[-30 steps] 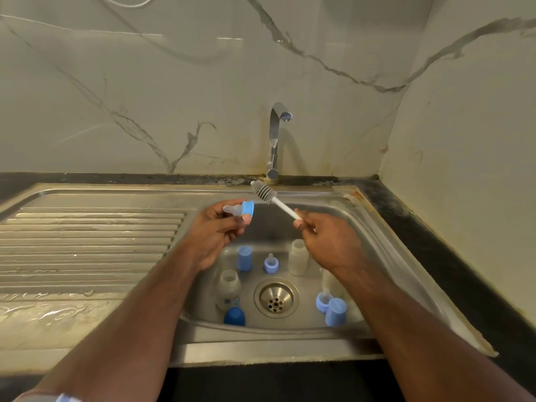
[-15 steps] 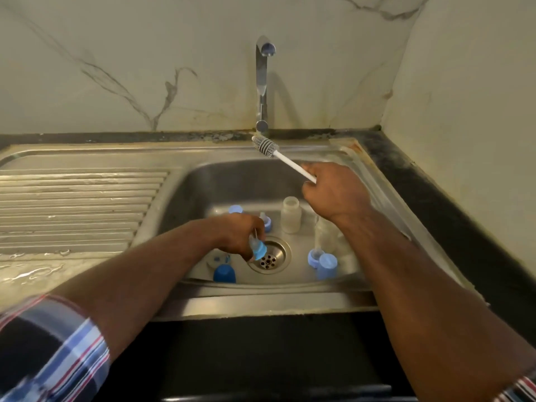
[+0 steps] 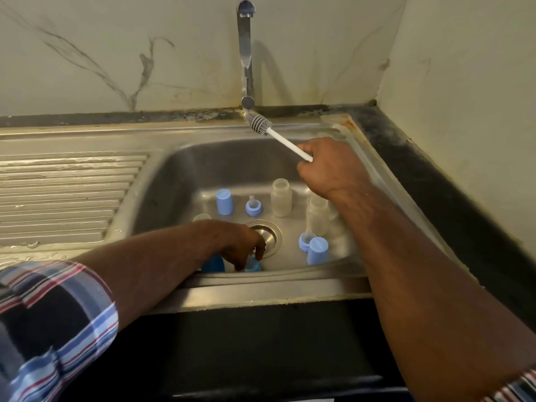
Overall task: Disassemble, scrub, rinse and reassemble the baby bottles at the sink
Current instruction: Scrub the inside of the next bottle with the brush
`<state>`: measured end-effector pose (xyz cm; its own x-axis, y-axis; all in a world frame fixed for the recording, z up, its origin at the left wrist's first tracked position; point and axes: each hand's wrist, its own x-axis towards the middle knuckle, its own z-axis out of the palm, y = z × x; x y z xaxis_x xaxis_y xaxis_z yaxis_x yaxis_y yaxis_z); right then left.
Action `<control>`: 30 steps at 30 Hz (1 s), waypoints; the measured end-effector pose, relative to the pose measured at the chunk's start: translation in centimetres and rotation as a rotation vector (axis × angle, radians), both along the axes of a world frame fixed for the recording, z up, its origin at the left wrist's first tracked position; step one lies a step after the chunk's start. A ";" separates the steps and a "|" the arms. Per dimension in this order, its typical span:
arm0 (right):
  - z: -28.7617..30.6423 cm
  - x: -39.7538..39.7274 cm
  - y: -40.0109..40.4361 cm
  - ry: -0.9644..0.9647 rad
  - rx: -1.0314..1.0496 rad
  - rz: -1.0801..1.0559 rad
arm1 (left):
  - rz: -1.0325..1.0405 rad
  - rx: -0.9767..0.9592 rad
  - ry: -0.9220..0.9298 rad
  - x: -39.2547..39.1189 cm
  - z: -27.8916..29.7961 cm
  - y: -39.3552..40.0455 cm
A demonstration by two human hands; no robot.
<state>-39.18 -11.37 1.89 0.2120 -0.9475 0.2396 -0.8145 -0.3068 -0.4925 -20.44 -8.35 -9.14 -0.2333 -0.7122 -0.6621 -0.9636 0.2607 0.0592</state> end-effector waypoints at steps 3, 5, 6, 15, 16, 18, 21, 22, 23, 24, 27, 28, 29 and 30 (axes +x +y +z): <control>0.2 -0.3 0.0 -0.002 0.005 -0.022 | 0.038 0.063 0.022 0.0 0.5 -0.1; 0.3 -0.4 -0.1 -0.010 -0.006 -0.034 | 0.081 0.107 0.040 0.2 1.2 -0.4; 0.3 -0.5 -0.1 -0.007 -0.013 -0.040 | 0.102 0.111 0.052 0.2 1.5 -0.5; 0.9 -1.9 -0.3 0.107 -0.060 -0.162 | 0.218 -0.260 0.345 -4.3 3.9 -4.1; 0.8 -1.9 -0.4 0.110 -0.055 -0.164 | 0.238 -0.269 0.385 -5.2 3.9 -4.5; 0.7 -1.7 -0.5 0.108 -0.037 -0.162 | 0.264 -0.266 0.421 -6.9 3.7 -5.1; 0.7 -1.6 -0.8 0.094 -0.019 -0.157 | 0.237 -0.278 0.386 -8.8 3.2 -6.2; 0.6 -1.5 -0.8 0.094 -0.017 -0.154 | 0.221 -0.300 0.371 -9.2 2.8 -6.5; 0.6 -1.5 -0.8 0.097 -0.016 -0.153 | 0.209 -0.329 0.361 -9.4 2.4 -6.7; 0.5 -1.5 -0.9 0.103 -0.013 -0.154 | 0.200 -0.356 0.352 -9.6 2.1 -6.9; 0.7 -1.3 -0.9 0.111 0.004 -0.164 | 0.206 -0.414 0.380 -9.9 1.3 -7.2; 0.7 -1.2 -0.8 0.108 0.008 -0.163 | 0.221 -0.419 0.407 -9.8 1.2 -7.1; 0.8 -1.2 -0.7 0.103 0.008 -0.160 | 0.229 -0.422 0.440 -9.8 1.3 -7.0; 0.8 -1.2 -0.6 0.096 0.004 -0.155 | 0.236 -0.423 0.474 -9.7 1.6 -6.8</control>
